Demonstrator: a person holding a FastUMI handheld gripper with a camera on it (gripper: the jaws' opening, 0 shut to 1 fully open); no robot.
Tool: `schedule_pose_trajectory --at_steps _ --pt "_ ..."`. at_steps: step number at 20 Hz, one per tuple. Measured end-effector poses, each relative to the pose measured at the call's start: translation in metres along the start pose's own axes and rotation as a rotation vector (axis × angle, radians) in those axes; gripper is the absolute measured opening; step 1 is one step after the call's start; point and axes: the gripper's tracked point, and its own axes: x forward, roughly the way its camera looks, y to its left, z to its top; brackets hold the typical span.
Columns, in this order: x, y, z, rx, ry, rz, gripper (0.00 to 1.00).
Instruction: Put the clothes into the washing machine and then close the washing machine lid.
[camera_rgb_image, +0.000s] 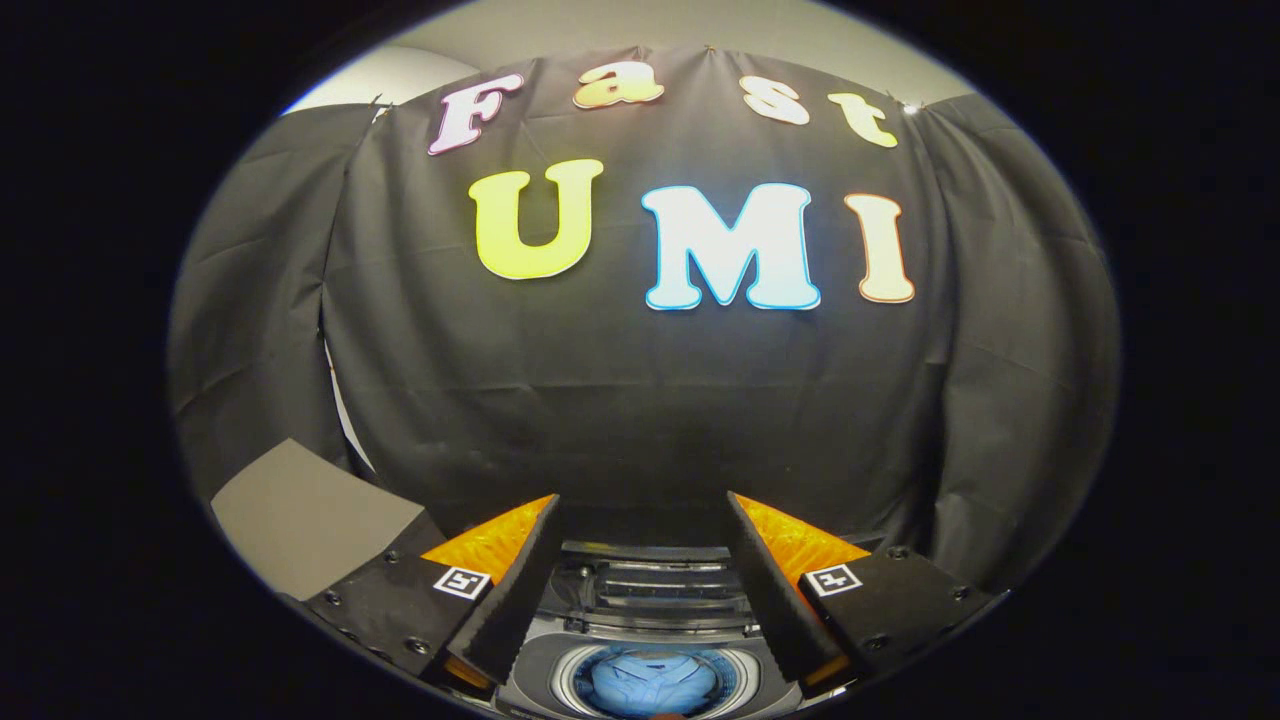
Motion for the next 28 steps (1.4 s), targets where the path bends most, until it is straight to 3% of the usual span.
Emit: schedule_pose_trajectory --at_steps 15,22,28 --pt "0.100 -0.004 -0.033 0.037 0.145 -0.025 0.98" --pt "0.108 -0.006 -0.070 0.037 0.249 -0.063 0.99" --pt "0.101 -0.005 -0.072 0.036 0.207 -0.074 0.99"
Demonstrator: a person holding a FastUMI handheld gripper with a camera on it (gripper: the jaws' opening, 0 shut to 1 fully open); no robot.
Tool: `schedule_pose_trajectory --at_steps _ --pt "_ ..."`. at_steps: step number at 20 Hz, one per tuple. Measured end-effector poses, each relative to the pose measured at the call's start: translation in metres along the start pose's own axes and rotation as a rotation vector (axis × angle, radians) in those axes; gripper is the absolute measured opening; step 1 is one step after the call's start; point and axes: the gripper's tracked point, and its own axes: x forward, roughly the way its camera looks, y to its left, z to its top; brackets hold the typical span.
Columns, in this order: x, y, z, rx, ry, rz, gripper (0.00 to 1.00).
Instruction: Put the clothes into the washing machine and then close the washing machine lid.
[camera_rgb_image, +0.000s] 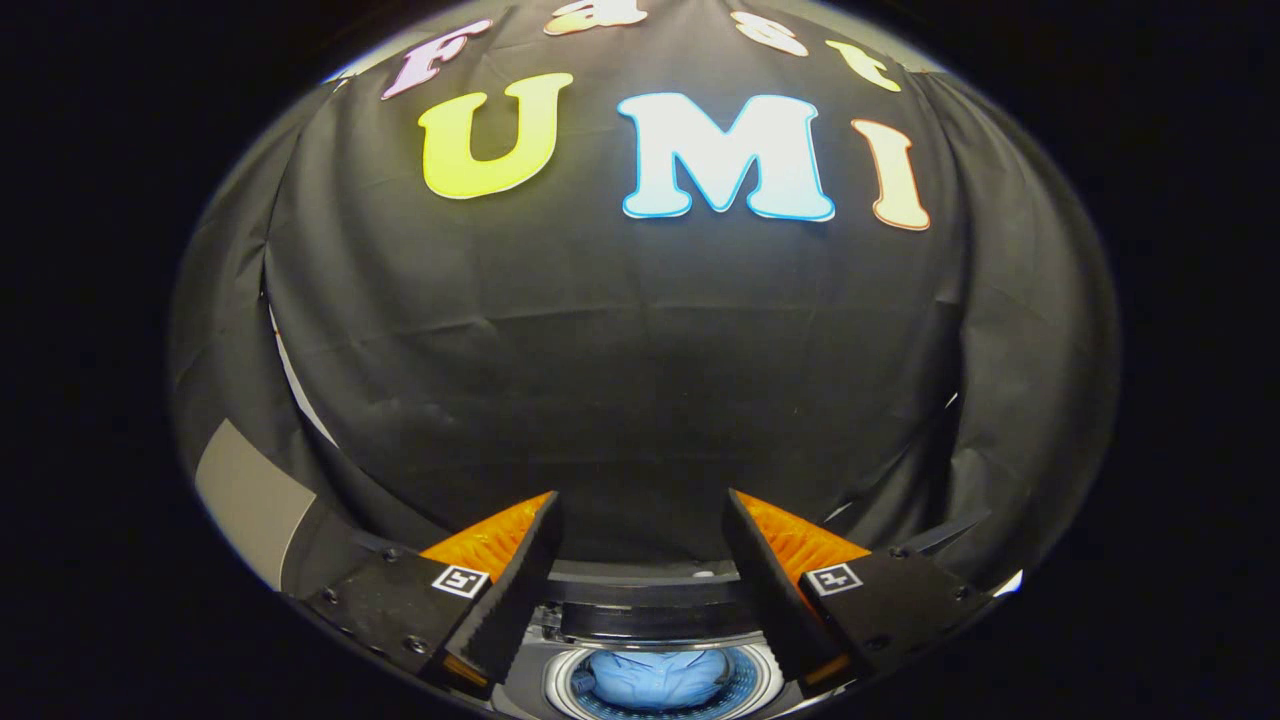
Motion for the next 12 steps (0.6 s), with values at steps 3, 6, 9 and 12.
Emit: schedule_pose_trajectory --at_steps 3,6,9,12 --pt "-0.004 0.001 -0.002 -0.008 0.005 -0.002 0.99" --pt "-0.020 0.000 -0.010 -0.013 -0.010 -0.006 0.99" --pt "-0.033 0.001 -0.018 -0.016 -0.025 -0.009 0.99" --pt "-0.038 0.001 -0.022 -0.018 -0.036 -0.012 0.99"
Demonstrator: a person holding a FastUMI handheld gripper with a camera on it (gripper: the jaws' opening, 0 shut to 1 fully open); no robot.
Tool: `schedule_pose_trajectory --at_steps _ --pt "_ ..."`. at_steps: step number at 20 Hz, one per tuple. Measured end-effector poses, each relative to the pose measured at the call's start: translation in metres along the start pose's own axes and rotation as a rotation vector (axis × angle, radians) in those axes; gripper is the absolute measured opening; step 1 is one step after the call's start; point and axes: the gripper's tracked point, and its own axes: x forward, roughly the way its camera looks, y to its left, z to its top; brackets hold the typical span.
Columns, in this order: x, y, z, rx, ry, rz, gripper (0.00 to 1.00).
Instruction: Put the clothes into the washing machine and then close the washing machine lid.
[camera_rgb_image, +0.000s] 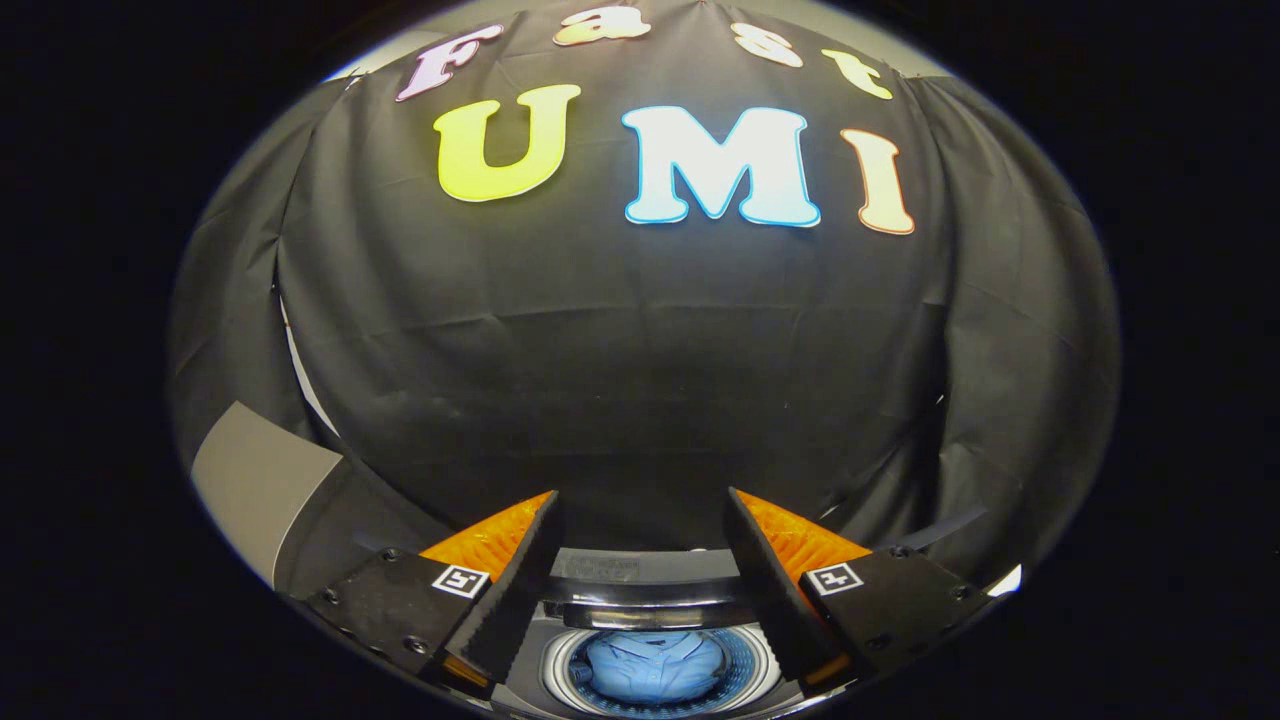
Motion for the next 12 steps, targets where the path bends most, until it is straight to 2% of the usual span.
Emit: schedule_pose_trajectory --at_steps 12 --pt "-0.032 0.000 -0.028 -0.002 -0.022 -0.013 0.99"
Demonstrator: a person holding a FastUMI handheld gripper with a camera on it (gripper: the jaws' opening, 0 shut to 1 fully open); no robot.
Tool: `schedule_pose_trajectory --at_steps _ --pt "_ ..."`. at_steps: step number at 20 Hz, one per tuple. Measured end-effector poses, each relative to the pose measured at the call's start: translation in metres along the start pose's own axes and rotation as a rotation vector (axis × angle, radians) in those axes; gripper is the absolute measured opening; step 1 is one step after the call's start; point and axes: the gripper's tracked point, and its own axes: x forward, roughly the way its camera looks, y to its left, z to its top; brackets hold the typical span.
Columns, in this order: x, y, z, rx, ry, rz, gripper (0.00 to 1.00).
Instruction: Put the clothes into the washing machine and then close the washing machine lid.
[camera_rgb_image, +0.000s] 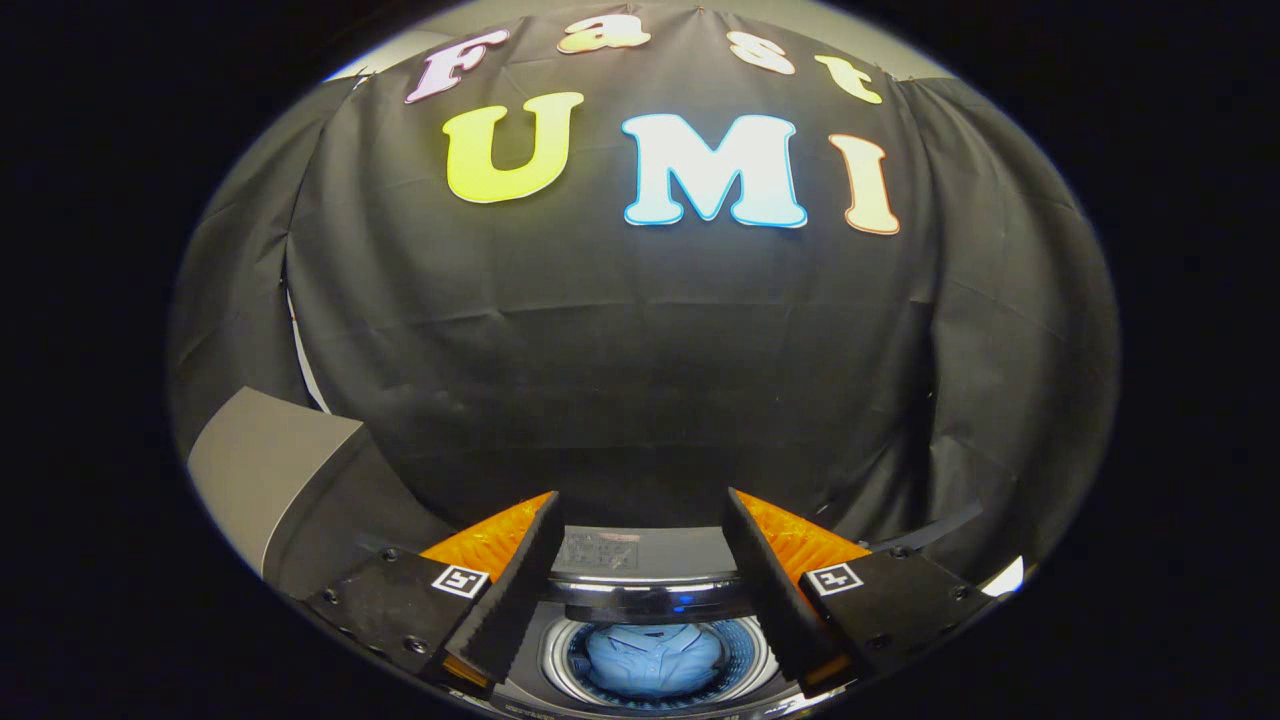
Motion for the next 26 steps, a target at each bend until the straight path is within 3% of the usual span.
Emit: schedule_pose_trajectory --at_steps 15,18,20,23,26 --pt "-0.033 0.003 -0.039 -0.007 -0.043 0.013 0.99" --pt "-0.042 0.002 -0.070 0.025 -0.005 0.046 0.99" --pt "-0.053 0.003 -0.103 0.060 0.090 0.049 0.98" --pt "-0.062 -0.001 -0.136 0.121 0.088 0.054 0.97" --pt "-0.085 0.006 -0.141 0.103 0.072 0.048 0.98"
